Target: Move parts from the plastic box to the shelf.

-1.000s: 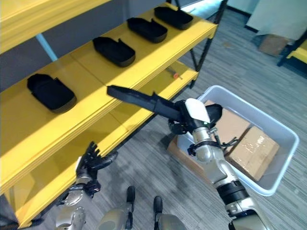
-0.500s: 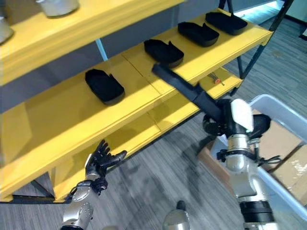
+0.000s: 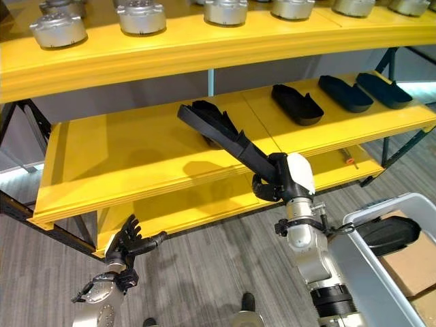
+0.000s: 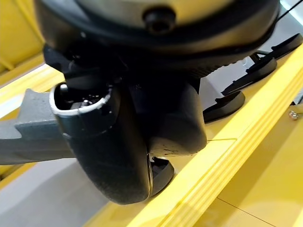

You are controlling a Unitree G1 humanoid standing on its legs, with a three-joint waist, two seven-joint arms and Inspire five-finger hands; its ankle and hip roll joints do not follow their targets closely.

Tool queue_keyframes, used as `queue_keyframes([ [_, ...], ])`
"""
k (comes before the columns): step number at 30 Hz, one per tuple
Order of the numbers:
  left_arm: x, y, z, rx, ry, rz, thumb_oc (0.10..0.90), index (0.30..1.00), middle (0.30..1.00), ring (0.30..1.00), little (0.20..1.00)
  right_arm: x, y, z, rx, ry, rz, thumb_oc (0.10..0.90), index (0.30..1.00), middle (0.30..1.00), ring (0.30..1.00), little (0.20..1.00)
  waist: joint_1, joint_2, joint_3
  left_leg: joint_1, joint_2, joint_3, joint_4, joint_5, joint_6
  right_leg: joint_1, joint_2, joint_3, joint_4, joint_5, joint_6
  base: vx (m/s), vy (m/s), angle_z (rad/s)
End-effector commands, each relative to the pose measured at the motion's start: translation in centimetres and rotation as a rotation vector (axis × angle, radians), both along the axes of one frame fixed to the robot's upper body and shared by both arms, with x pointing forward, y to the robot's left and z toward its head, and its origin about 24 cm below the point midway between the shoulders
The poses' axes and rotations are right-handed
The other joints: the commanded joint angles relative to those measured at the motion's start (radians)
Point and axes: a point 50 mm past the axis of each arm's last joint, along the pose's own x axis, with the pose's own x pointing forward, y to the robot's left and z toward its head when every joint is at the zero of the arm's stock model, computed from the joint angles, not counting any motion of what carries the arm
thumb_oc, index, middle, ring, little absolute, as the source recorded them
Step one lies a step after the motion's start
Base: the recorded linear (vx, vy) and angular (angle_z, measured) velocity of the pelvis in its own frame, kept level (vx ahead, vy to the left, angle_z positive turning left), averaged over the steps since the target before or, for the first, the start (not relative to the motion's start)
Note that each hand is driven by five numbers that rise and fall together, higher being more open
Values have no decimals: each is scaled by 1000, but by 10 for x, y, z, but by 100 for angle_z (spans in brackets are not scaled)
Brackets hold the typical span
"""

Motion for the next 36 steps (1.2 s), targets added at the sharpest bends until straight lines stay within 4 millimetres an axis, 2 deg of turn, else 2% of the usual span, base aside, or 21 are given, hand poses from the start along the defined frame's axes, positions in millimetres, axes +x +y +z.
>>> queue_keyframes([
  [1, 25, -2, 54, 23, -315, 37, 900, 1000, 1000, 1000, 1000, 31, 30, 88, -49, -332, 144, 400, 300, 300, 300, 300, 34, 48, -13, 36, -36, 37, -9, 18, 96, 21, -33, 15, 70, 4, -36, 10, 62, -7],
  [3, 25, -2, 55, 23, -318, 42, 900, 1000, 1000, 1000, 1000, 33, 32, 88, -63, -328, 150, 400, 300, 300, 300, 300, 40, 45, -8, 36, -40, 36, -9, 19, 96, 25, -34, 14, 71, 4, -35, 10, 24, -2],
  [5, 25, -1, 56, 15, -326, 60, 900, 1000, 1000, 1000, 1000, 40, 43, 93, -86, -328, 183, 400, 300, 300, 300, 300, 69, 36, 8, 30, -46, 34, -9, 21, 96, 37, -42, 5, 73, 5, -32, 40, 34, 7],
  [6, 25, -1, 56, 15, -327, 60, 900, 1000, 1000, 1000, 1000, 40, 44, 93, -86, -329, 184, 400, 300, 300, 300, 300, 68, 35, 9, 31, -46, 34, -9, 21, 96, 38, -43, 5, 73, 5, -32, 39, 17, 6],
  [9, 25, -1, 56, 8, -331, 74, 900, 1000, 1000, 1000, 1000, 48, 58, 98, -85, -325, 224, 400, 300, 300, 300, 300, 104, 26, 31, 23, -50, 29, -9, 25, 95, 52, -49, -11, 71, 6, -26, 31, 13, 10],
  [13, 24, 1, 57, 12, -335, 84, 900, 1000, 1000, 1000, 1000, 54, 69, 102, -97, -321, 252, 400, 300, 300, 300, 300, 130, 20, 56, 16, -51, 26, -9, 26, 94, 61, -56, -20, 67, 8, -22, 29, 19, 10],
  [15, 23, 2, 59, 17, -345, 90, 900, 1000, 1000, 1000, 1000, 62, 82, 115, -122, -338, 277, 400, 300, 300, 300, 300, 166, 15, 83, 6, -53, 24, -9, 30, 93, 70, -61, -30, 60, 11, -17, 33, 39, 14],
  [18, 23, 4, 60, 19, -349, 101, 900, 1000, 1000, 1000, 1000, 68, 90, 124, -150, -349, 293, 400, 300, 300, 300, 300, 184, 13, 98, 2, -54, 24, -9, 32, 91, 76, -63, -37, 54, 12, -15, 22, 30, 10],
  [22, 24, 9, 68, 34, -379, 120, 900, 1000, 1000, 1000, 1000, 80, 109, 157, -209, -397, 310, 400, 300, 300, 300, 300, 225, -3, 140, -13, -57, 21, -9, 32, 89, 80, -67, -38, 42, 16, -11, 13, 38, 3],
  [30, 29, 10, 77, 44, -417, 123, 900, 1000, 1000, 1000, 1000, 90, 130, 190, -286, -420, 325, 400, 300, 300, 300, 300, 253, -26, 165, -29, -65, 18, -9, 28, 86, 86, -77, -41, 24, 25, -12, 14, 28, 1],
  [33, 29, 11, 84, 42, -449, 135, 900, 1000, 1000, 1000, 1000, 94, 138, 214, -356, -439, 306, 400, 300, 300, 300, 300, 265, -42, 178, -36, -72, 13, -9, 24, 86, 86, -82, -34, 21, 30, -12, 41, 52, -2],
  [36, 29, 13, 86, 43, -456, 150, 900, 1000, 1000, 1000, 1000, 95, 141, 225, -389, -447, 298, 400, 300, 300, 300, 300, 268, -52, 181, -34, -77, 12, -9, 23, 85, 90, -86, -32, 18, 33, -11, 42, 35, 1],
])
